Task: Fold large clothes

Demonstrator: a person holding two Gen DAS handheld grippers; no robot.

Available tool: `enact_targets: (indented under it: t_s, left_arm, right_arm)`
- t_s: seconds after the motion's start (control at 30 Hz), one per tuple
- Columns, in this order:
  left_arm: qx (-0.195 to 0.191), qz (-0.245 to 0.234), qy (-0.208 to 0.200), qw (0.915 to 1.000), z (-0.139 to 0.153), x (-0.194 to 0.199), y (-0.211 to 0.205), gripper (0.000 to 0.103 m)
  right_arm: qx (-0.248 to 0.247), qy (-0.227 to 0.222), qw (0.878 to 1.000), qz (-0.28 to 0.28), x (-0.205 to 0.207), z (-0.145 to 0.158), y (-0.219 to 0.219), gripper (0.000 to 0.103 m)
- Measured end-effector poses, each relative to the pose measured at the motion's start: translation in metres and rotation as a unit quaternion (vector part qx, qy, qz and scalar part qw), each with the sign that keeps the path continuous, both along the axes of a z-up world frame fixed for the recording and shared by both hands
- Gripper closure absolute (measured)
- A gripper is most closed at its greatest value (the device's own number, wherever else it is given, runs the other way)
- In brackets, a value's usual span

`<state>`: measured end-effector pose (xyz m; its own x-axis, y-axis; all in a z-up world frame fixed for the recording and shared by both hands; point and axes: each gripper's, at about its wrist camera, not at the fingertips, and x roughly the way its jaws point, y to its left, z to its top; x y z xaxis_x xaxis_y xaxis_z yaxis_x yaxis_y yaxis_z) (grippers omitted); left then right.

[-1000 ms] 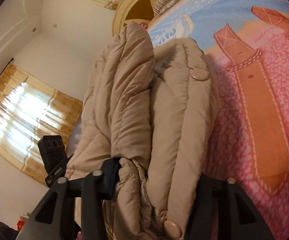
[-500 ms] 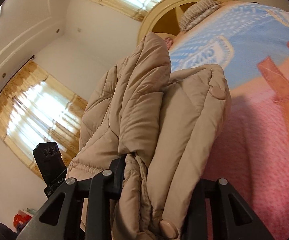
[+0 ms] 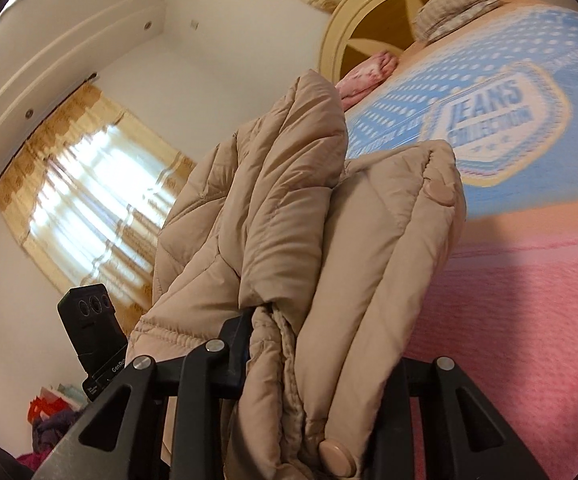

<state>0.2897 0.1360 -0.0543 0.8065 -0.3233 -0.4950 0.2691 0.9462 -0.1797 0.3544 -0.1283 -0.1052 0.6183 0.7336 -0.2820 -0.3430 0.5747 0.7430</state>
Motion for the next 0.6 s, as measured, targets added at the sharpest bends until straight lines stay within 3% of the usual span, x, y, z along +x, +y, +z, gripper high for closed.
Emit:
enact_targets:
  t_s: [0.6]
  left_arm:
    - [0.0, 0.08, 0.021, 0.9966, -0.029, -0.008, 0.06, 0.067]
  right_arm:
    - [-0.037, 0.024, 0.996, 0.071, 0.062, -0.019, 0.097, 0.072]
